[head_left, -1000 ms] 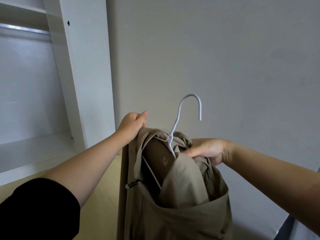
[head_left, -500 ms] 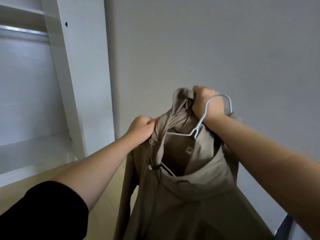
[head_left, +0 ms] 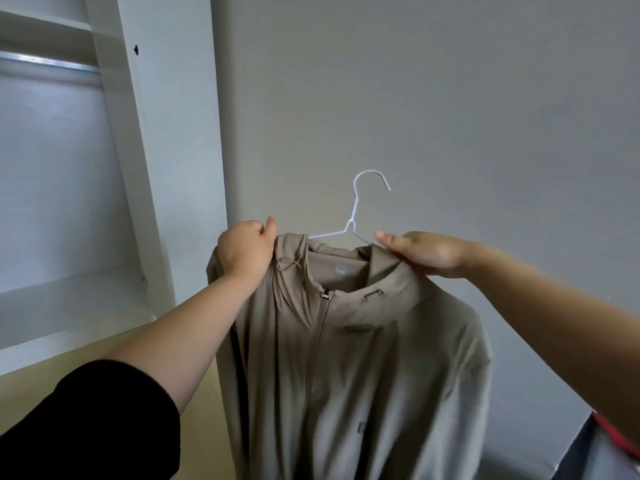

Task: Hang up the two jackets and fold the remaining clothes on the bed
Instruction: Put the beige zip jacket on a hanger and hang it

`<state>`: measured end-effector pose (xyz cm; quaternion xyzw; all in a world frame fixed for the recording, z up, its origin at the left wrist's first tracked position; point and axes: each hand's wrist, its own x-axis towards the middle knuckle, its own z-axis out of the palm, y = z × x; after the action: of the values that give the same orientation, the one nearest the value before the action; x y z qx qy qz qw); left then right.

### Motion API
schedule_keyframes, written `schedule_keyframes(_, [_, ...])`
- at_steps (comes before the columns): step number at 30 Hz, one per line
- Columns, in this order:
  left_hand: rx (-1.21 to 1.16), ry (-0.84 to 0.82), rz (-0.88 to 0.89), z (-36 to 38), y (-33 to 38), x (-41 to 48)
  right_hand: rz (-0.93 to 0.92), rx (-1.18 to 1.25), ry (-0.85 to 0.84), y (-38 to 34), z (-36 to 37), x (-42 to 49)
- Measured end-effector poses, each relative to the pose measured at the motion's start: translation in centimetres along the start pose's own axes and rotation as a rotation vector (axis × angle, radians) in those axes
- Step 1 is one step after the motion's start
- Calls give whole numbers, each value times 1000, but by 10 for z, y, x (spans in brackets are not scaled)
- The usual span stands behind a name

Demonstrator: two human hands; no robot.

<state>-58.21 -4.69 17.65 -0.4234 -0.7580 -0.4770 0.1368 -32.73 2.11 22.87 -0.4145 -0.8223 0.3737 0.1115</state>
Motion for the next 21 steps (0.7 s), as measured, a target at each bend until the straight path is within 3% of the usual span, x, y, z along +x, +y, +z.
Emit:
schedule_keyframes(3, [-15, 66, 8, 2, 0, 2, -128, -350, 275, 0, 6, 3])
schedule_keyframes(5, [-38, 57, 96, -1, 2, 5, -185, -376, 549, 4, 12, 11])
schedule_keyframes(7, [-50, 14, 313, -7, 7, 11, -230, -333, 748, 8, 14, 15])
schedule_keyframes(9, [40, -167, 564, -12, 14, 15, -270, -350, 865, 10, 16, 20])
schedule_keyframes(11, [129, -394, 629, -13, 20, 20, -318, -368, 940, 10, 19, 24])
schedule_keyframes(12, [168, -428, 611, -12, 23, 23, -330, -367, 959, 11, 20, 28])
schedule_keyframes(16, [351, -318, 609, 6, 19, 36, -318, -313, 956, 25, 19, 54])
schedule_keyframes(21, [300, -319, 504, 81, 3, 45, -242, -286, 894, 64, 19, 116])
